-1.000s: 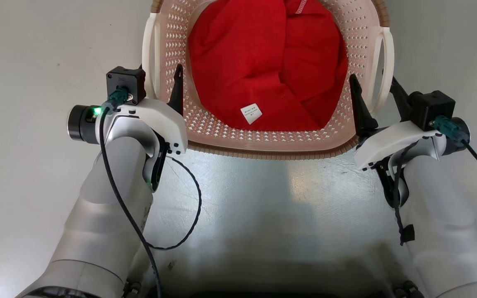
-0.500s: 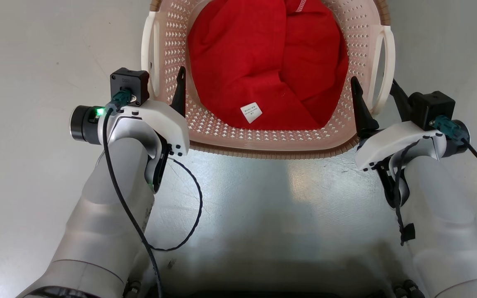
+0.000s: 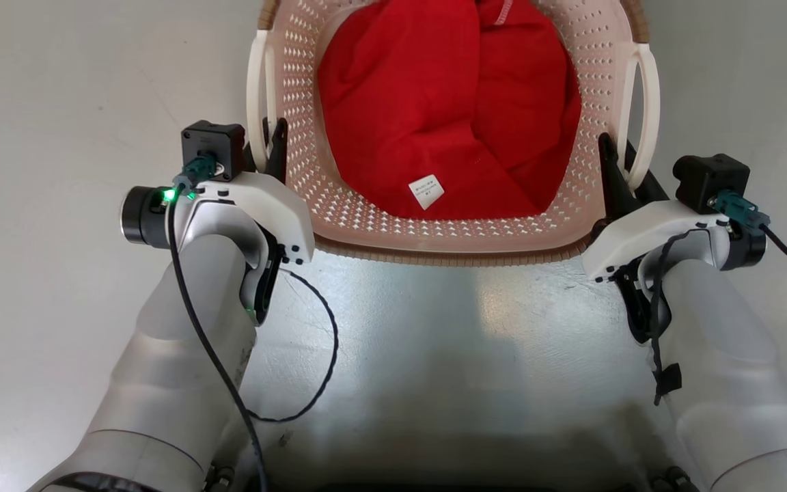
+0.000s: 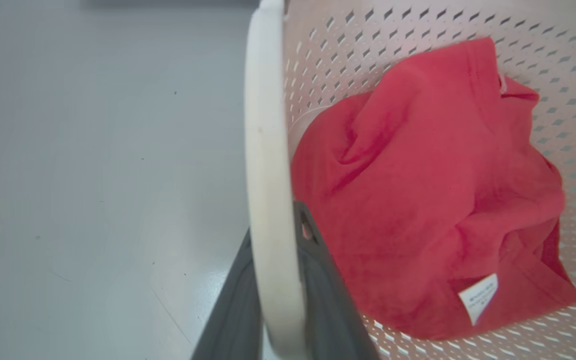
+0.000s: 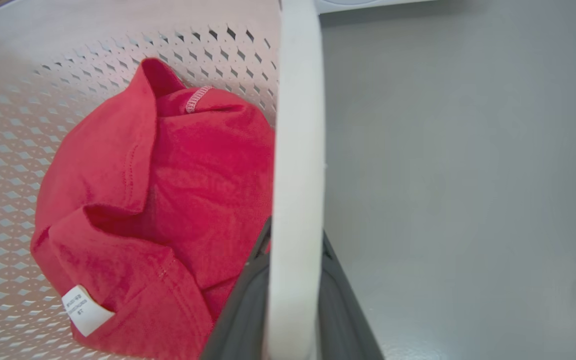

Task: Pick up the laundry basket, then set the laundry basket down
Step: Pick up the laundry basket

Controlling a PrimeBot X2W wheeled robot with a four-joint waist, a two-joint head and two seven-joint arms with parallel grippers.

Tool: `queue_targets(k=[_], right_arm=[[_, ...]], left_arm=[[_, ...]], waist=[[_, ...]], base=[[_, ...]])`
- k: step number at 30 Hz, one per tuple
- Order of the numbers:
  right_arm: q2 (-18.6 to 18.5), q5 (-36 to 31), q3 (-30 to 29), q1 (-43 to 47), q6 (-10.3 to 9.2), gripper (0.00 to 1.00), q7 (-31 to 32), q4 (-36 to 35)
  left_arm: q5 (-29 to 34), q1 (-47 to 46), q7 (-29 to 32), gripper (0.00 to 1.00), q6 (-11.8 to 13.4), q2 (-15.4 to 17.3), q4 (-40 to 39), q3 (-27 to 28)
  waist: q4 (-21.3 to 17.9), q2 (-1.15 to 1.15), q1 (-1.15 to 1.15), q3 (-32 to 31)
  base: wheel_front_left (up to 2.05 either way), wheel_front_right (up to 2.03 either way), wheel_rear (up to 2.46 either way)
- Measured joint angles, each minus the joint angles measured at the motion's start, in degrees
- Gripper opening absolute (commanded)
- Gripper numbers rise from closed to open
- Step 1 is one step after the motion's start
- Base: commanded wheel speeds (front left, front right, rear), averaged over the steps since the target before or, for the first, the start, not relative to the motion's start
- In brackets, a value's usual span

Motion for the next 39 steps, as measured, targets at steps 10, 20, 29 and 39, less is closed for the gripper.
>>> queue_targets(k=[10, 20, 29, 39], right_arm=[[-0.55, 0.10, 0.81, 0.00, -0.25, 0.00, 0.03, 3.57], [-0.69, 1.57, 5.56, 0.54, -0.26, 0.00, 0.08, 8.95], [-0.43, 7.77, 11.76, 3.98, -0.26, 0.00, 0.56, 17.00], [0.16, 15.38, 17.07, 8.82, -0.22, 0.00, 3.58, 19.65]], left_arm=[[-3.50, 0.09, 0.01, 0.00, 0.66, -0.22, 2.14, -3.96], [-10.37, 3.20, 0.00, 0.00, 0.23, 0.20, 6.30, -10.87], [-16.97, 8.92, 0.77, 0.00, -0.03, 0.14, 9.39, -18.30], [-20.81, 14.01, 2.70, 0.00, -0.77, 0.11, 12.54, -23.38]], waist=[[0.09, 0.00, 0.00, -2.82], [-0.21, 0.00, 0.00, -9.46], [-0.76, 0.00, 0.00, -18.80], [-2.41, 0.00, 0.00, -29.78]], base=[[0.00, 0.00, 0.00], [0.00, 0.00, 0.00], [0.00, 0.00, 0.00], [0.00, 0.00, 0.00]])
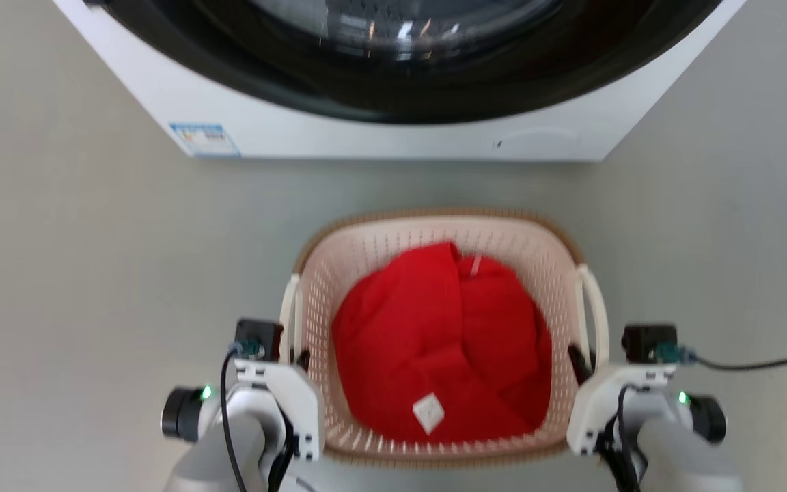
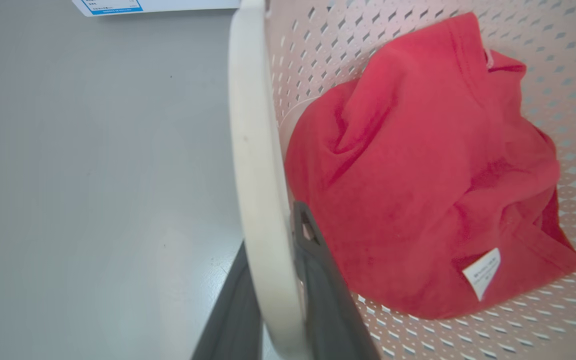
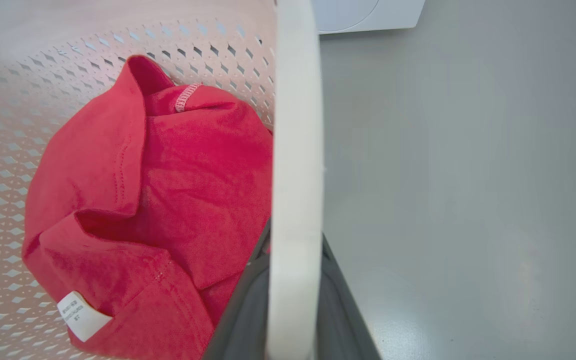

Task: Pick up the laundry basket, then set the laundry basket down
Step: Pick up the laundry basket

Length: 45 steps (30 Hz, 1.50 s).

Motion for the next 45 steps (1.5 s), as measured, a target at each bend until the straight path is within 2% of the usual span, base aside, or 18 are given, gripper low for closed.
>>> queue_targets(k=[10, 23, 34, 45], right_arm=[[0.36, 9.22, 7.46, 9.73, 0.02, 0.00, 1.86, 0.44], [0.37, 14.26, 12.76, 16.14, 0.02, 0.00, 2.59, 2.26], [0.27, 17.85, 16.83, 17.24, 0.01, 0.00, 4.10, 2.63], [0.18, 19.95, 19.75, 17.01, -0.02, 0.00, 4.56, 3.20]], left_arm=[[-3.16, 9.42, 2.01, 0.00, -0.51, -0.07, 1.34, -4.13], [-6.65, 16.79, 4.02, 0.00, 0.19, 0.37, -0.74, -8.83], [-8.22, 18.06, 6.04, 0.00, 0.26, 0.80, -1.23, -12.95], [-9.77, 18.16, 6.71, 0.00, 0.43, 1.09, -1.53, -15.50]], waist=[[-2.23, 0.00, 0.00, -12.33], [-2.29, 0.00, 0.00, -22.60], [-2.20, 0.00, 0.00, -26.46], [-3.74, 0.00, 0.00, -27.68]], base=[[0.00, 0.00, 0.00], [0.00, 0.00, 0.00], [0.00, 0.00, 0.00], [0.00, 0.00, 0.00]])
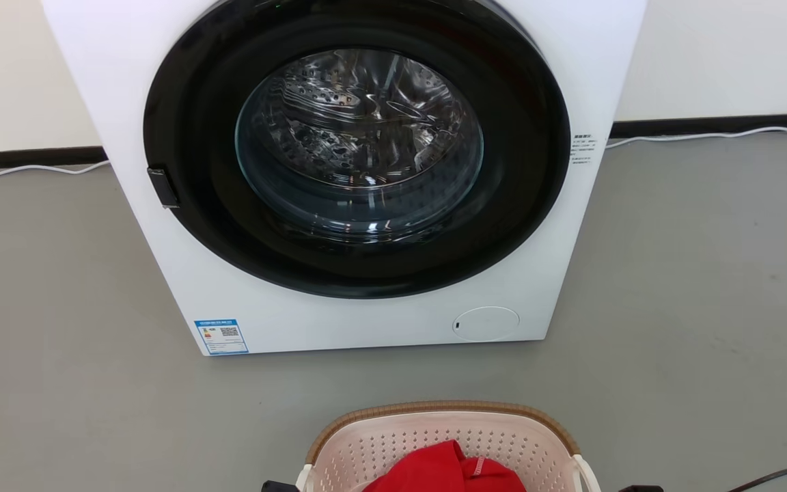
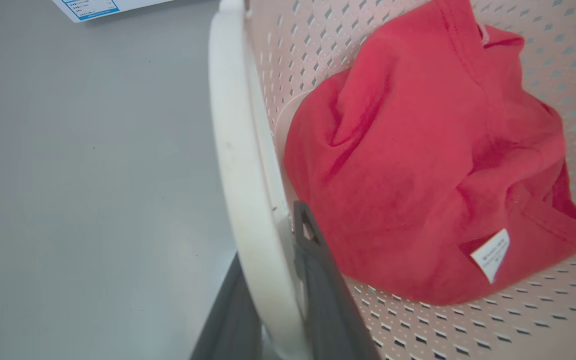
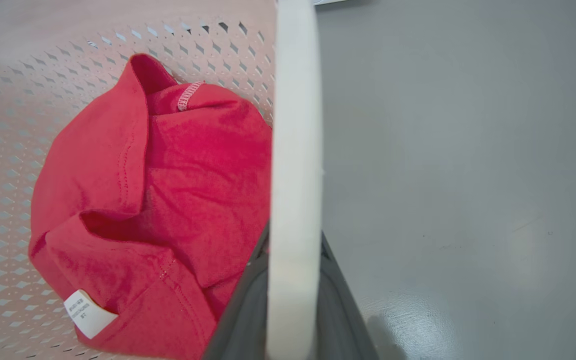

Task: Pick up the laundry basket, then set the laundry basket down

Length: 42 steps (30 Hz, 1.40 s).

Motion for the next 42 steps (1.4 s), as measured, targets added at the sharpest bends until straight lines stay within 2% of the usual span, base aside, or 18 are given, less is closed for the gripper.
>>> queue_targets(k=[19, 42], right_arm=[[0.00, 1.01, 1.25, -2.53, 0.00, 0.00, -0.80, 1.09], [0.13, -1.09, -2.07, -2.50, 0.00, 0.00, -0.81, 1.07]], left_arm=[[-3.45, -1.65, -0.63, 0.00, 0.43, 0.23, -0.15, -2.93], [-5.69, -3.89, -0.86, 0.00, 0.32, -0.22, 1.19, -6.00]], waist=[[-0.01, 0.00, 0.00, 0.40], [0.13, 0.00, 0.00, 1.56]], base=[[0.00, 0.00, 0.00], [0.00, 0.00, 0.00]])
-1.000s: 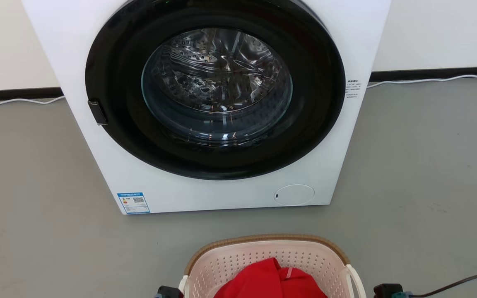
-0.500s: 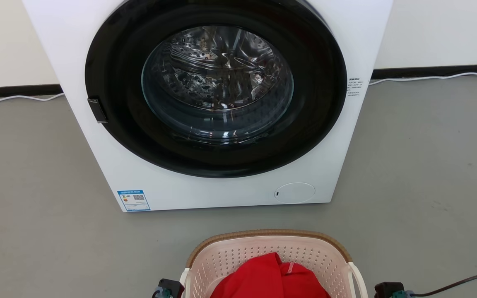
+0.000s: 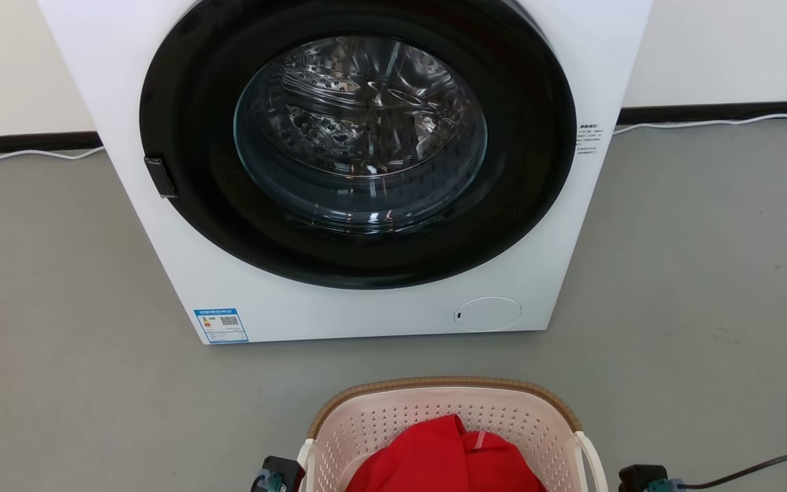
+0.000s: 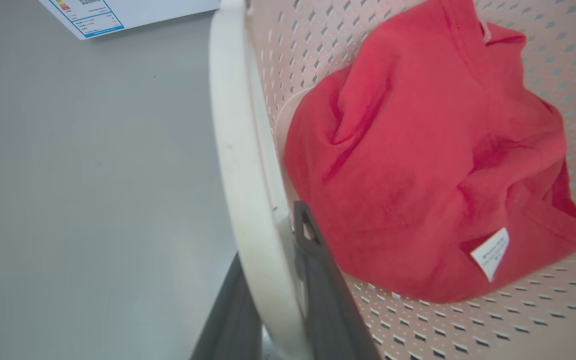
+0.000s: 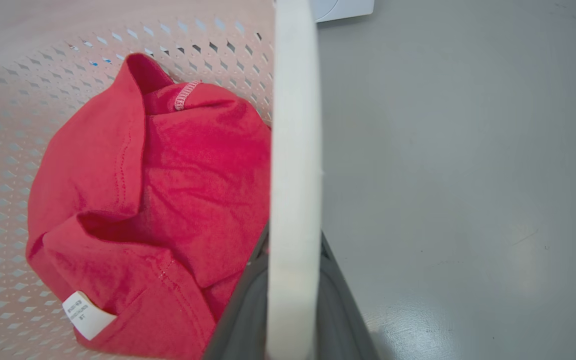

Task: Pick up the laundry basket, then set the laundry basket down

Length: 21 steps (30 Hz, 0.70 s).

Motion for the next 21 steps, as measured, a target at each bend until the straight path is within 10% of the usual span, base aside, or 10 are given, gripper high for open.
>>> queue_targets(k=[21], right_arm=[[0.05, -2.00, -3.08, -2.33, 0.05, 0.00, -0.80, -0.01]], left_arm=[[-1.78, -3.82, -1.18, 0.00, 0.01, -0.27, 1.13, -1.75]], waist=[[1.31, 0.00, 0.00, 4.39]], base=[[0.00, 0.00, 0.00]])
